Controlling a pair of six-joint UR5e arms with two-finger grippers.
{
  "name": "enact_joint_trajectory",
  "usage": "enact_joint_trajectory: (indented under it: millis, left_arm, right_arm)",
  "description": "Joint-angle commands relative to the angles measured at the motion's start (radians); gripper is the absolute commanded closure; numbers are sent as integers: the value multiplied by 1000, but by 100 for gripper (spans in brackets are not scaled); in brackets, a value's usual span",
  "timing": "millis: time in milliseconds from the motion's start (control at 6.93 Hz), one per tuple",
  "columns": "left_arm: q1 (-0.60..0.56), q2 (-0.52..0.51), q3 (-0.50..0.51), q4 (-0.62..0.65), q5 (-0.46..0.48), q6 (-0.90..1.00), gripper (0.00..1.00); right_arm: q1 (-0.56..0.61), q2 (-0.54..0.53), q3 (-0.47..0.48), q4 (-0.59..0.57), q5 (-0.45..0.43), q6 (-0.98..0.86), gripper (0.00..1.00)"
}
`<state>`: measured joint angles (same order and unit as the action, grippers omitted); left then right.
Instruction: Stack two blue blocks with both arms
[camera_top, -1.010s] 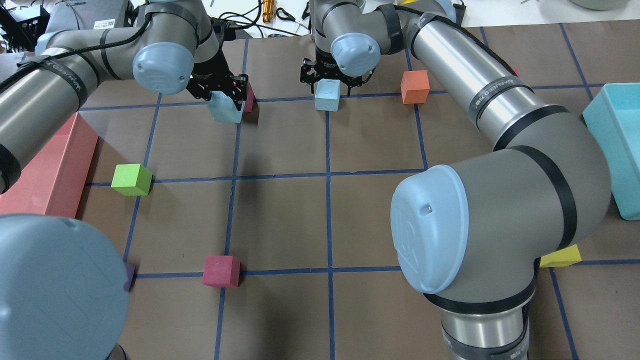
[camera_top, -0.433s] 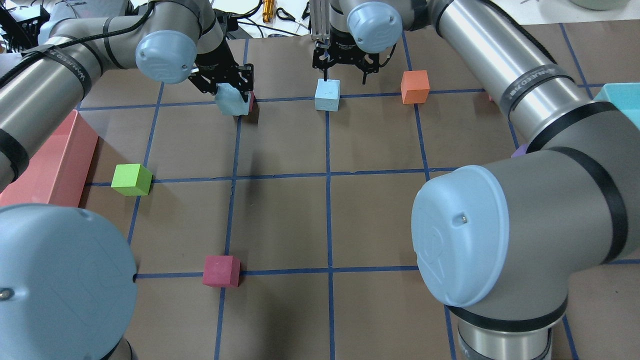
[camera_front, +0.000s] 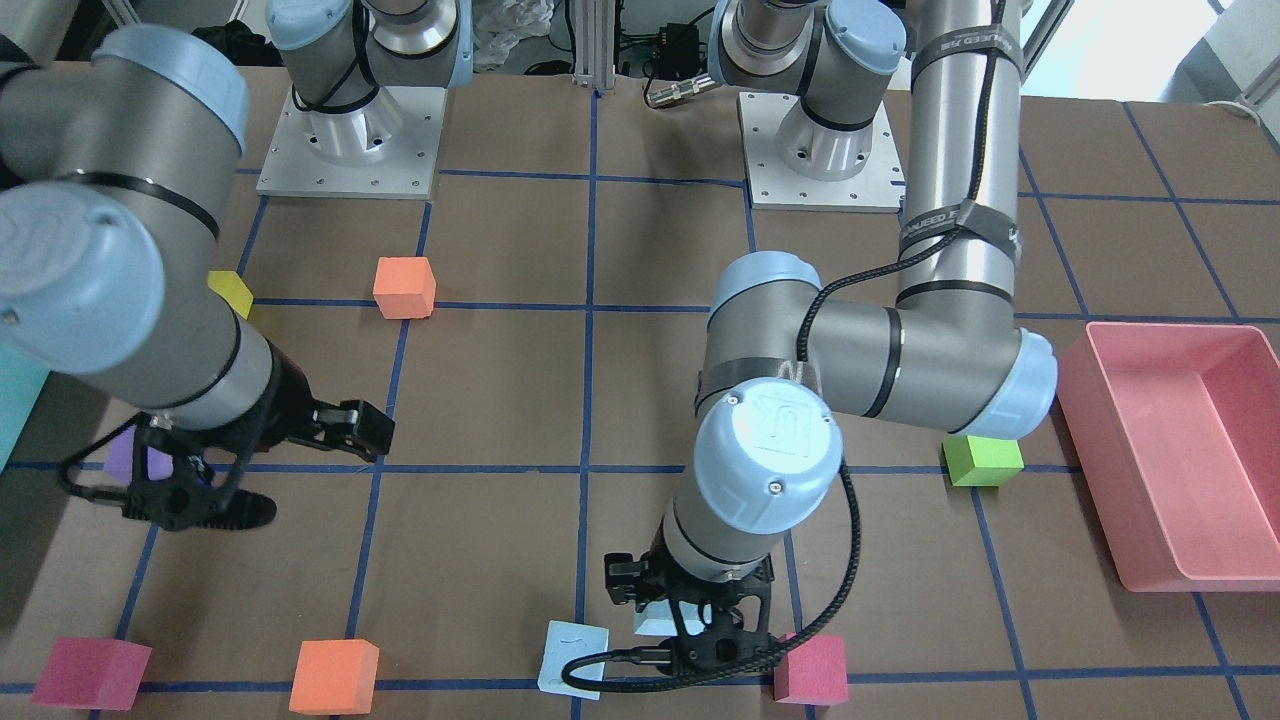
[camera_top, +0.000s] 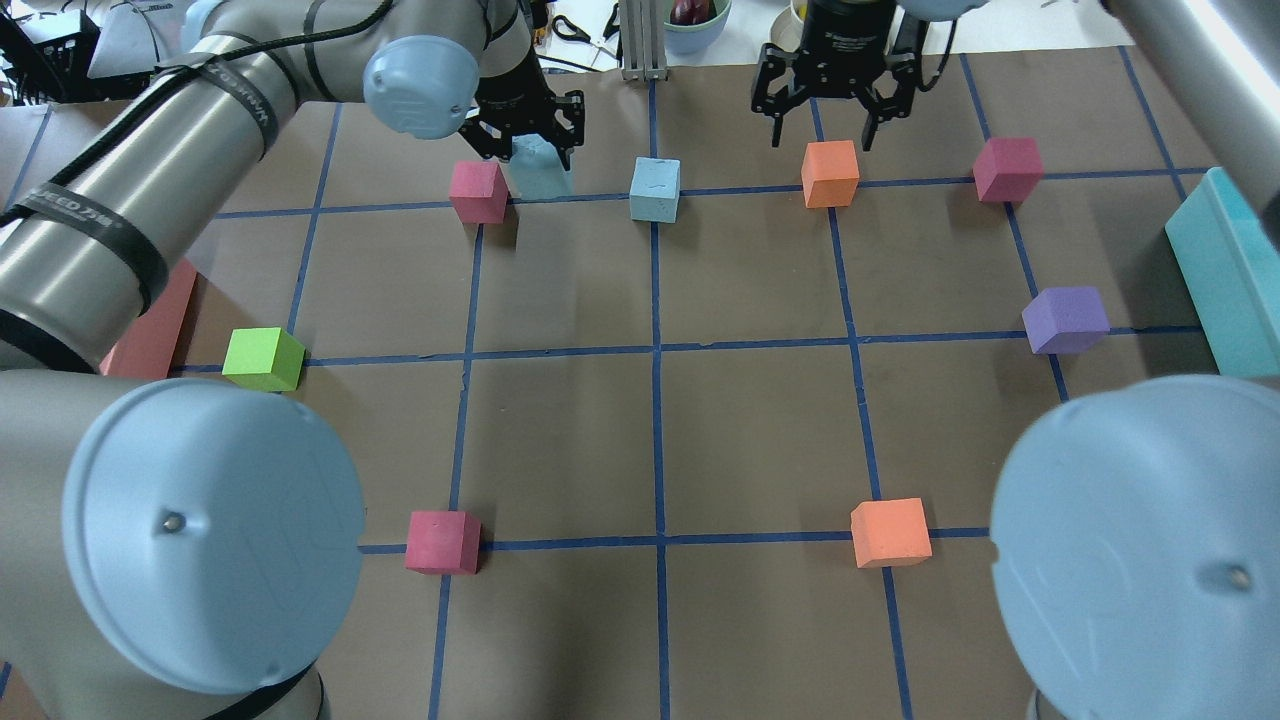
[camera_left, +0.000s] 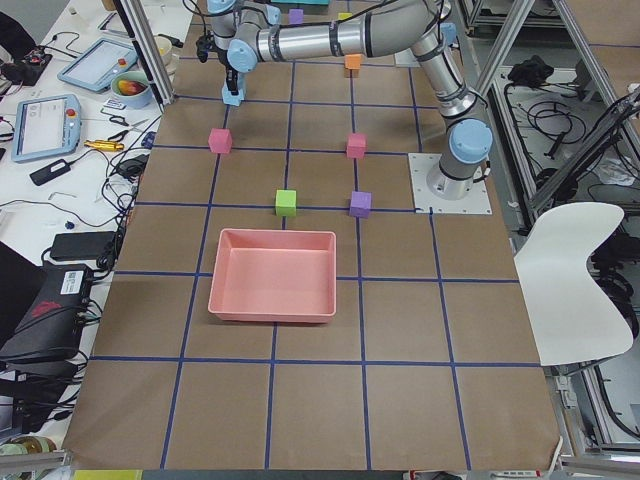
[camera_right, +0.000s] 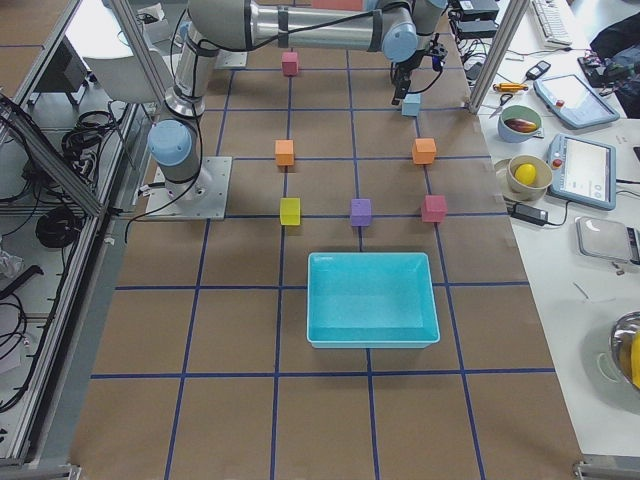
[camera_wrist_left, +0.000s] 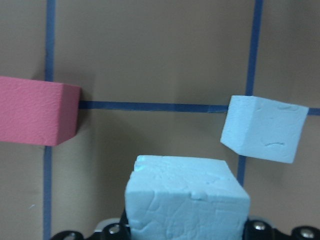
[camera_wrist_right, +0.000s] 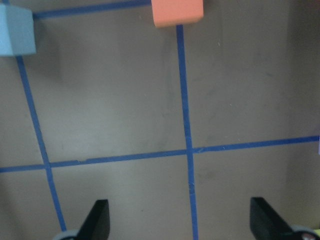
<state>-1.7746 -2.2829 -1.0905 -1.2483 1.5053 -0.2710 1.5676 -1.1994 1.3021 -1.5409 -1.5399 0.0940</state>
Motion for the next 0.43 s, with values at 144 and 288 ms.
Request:
enact_joint_trajectory:
  millis: [144,288]
  left_arm:
    - [-71,-87,105,9,7,-94,100]
    - [-71,-105,128,10,7,-94,100]
  right_arm:
    - [-49,-279,244,4,-19,-63,0]
    - [-47,-328,273,15,-17,-24,0]
